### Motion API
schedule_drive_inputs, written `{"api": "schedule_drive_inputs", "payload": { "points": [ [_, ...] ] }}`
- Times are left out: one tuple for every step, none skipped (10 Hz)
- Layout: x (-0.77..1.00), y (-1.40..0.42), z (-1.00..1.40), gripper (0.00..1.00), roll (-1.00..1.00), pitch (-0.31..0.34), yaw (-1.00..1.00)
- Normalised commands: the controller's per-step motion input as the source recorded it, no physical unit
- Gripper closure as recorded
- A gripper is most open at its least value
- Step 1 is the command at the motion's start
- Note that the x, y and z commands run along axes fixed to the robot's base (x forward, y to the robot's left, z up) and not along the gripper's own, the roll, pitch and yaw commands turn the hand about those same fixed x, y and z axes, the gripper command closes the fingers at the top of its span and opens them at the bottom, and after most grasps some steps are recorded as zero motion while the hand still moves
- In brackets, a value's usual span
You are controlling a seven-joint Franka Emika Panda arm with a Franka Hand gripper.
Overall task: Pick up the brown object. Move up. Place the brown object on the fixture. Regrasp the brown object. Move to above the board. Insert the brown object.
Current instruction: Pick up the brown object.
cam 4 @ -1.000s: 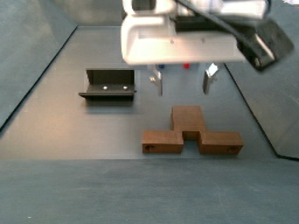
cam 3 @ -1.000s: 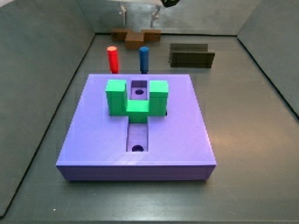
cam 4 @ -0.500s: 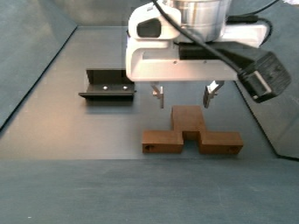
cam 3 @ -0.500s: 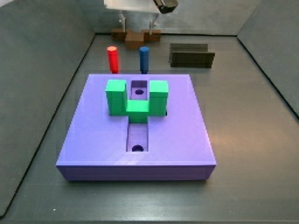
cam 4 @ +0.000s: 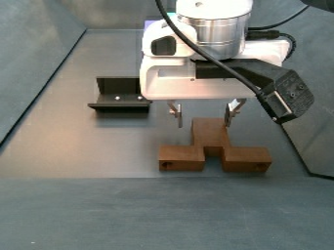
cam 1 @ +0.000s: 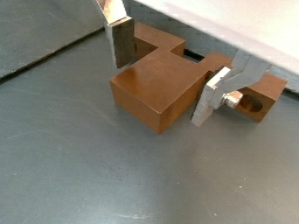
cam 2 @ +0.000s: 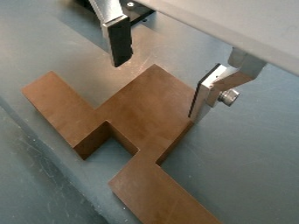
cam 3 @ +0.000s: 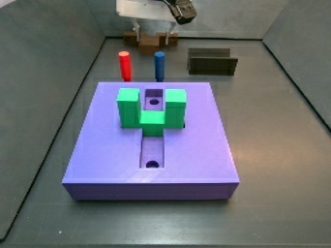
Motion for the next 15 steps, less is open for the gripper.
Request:
{"api": "schedule_drive_inputs", "payload": {
  "points": [
    [-0.02,-0.12,-0.1,0.0,0.05,0.0,0.0],
    [-0.04,-0.08,-0.14,0.0,0.07,0.0,0.0],
    [-0.09,0.0,-0.19,0.0,0.01,0.0,0.0],
    [-0.13,0.0,-0.18,0.0,0.0,0.0,0.0],
    [-0.16,0.0,-0.19,0.0,0.0,-0.003,0.0],
    [-0.18,0.0,-0.18,0.0,0.01,-0.001,0.0],
    [-0.16,0.0,-0.12,0.0,0.0,0.0,0.0],
    [-0.12,0.0,-0.17,0.0,0.0,0.0,0.0],
    [-0.08,0.0,-0.17,0.0,0.0,0.0,-0.03],
    [-0.05,0.04,-0.16,0.0,0.0,0.0,-0.03],
    [-0.02,0.06,-0.2,0.0,0.0,0.0,-0.01],
    [0.0,0.06,-0.17,0.0,0.0,0.0,0.0],
    [0.0,0.04,-0.09,0.0,-0.01,0.0,-0.01],
    [0.0,0.01,-0.04,0.0,-0.01,0.0,-0.02],
    [0.0,0.0,0.0,0.0,-0.04,0.0,-0.05]
  ]
}}
